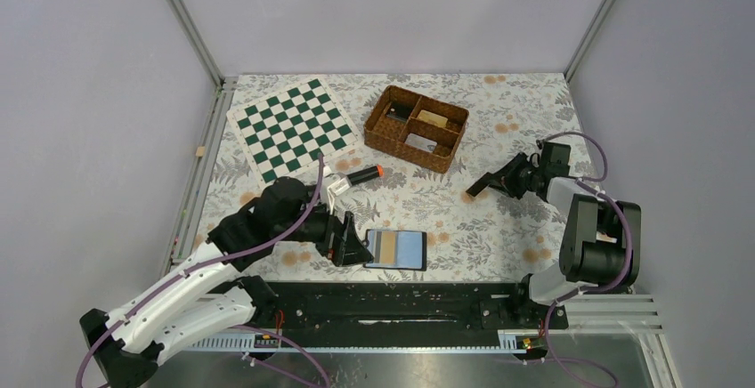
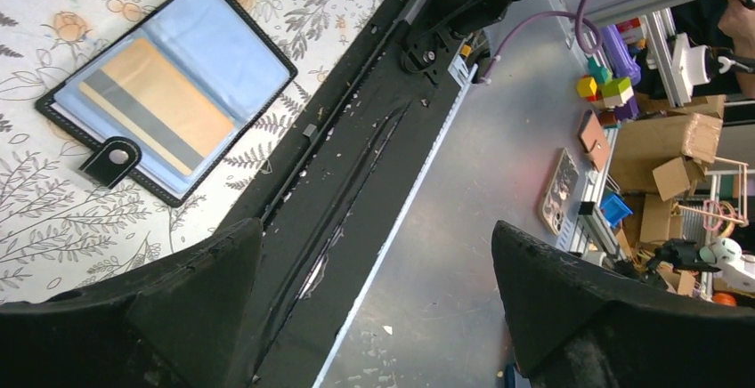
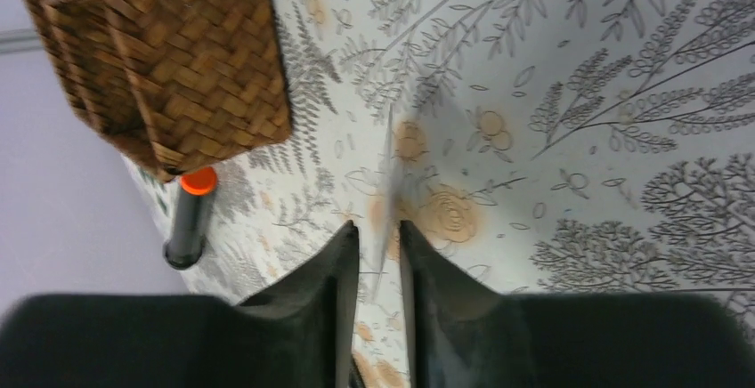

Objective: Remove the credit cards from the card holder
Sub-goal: Place the credit card at the center of the board, then move the credit card to the center of the board.

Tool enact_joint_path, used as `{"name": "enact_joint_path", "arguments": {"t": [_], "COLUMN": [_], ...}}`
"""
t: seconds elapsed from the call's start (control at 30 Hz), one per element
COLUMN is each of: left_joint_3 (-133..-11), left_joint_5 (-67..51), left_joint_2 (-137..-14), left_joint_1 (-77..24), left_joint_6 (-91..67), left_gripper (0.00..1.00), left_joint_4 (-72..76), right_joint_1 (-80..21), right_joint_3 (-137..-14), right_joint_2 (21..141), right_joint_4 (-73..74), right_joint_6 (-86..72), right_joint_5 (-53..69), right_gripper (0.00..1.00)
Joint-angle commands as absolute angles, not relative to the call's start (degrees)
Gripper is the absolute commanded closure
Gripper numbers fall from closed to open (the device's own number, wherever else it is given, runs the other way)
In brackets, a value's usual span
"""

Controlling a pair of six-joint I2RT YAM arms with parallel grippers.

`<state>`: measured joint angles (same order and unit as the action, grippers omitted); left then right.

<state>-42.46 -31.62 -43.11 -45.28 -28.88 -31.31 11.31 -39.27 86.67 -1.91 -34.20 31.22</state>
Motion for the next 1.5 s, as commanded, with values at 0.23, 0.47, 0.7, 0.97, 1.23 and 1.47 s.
{"name": "enact_joint_path", "arguments": {"t": [0.23,0.47,0.7,0.97,1.23,1.47], "left_joint_3": [-42.9,-40.8,-38.5,-29.3,-26.9,-26.5], "left_joint_5": [-35.9,-32.1,-9.7,-20.4,-23.3,-22.2], "left_joint_2": [-43.3,-47.5,-52.4,-63.6,-69.1,-67.4], "left_joint_1": [-45.3,-45.2,-43.0,-39.5,-39.6,-39.6], "left_joint_6": [-28.8,-33.7,-47.2,-52.3,-50.5,-50.0], "left_gripper": [0.01,0.01,0.02,0.10,0.34,0.46], "left_joint_4": [-26.4,-22.3,-25.9,-9.8,-3.3,-4.1], "right_joint_1": [11.7,9.8,-1.3,-24.7,-39.0,-45.8], "right_joint_3": [-44.9,-39.5,-27.6,-13.5,-19.3,-25.5], "right_joint_2": [74.5,60.4,47.8,44.6,58.6,72.2], "right_joint_4": [18.8,20.4,14.4,-5.5,-14.1,-19.7], "right_joint_6": [-27.3,-29.1,-37.3,-53.5,-55.0,-55.5], "right_joint_5": [20.4,28.0,33.0,24.3,17.3,15.7], "right_gripper": [0.37,0.37,0.40,0.47,0.53,0.56]}}
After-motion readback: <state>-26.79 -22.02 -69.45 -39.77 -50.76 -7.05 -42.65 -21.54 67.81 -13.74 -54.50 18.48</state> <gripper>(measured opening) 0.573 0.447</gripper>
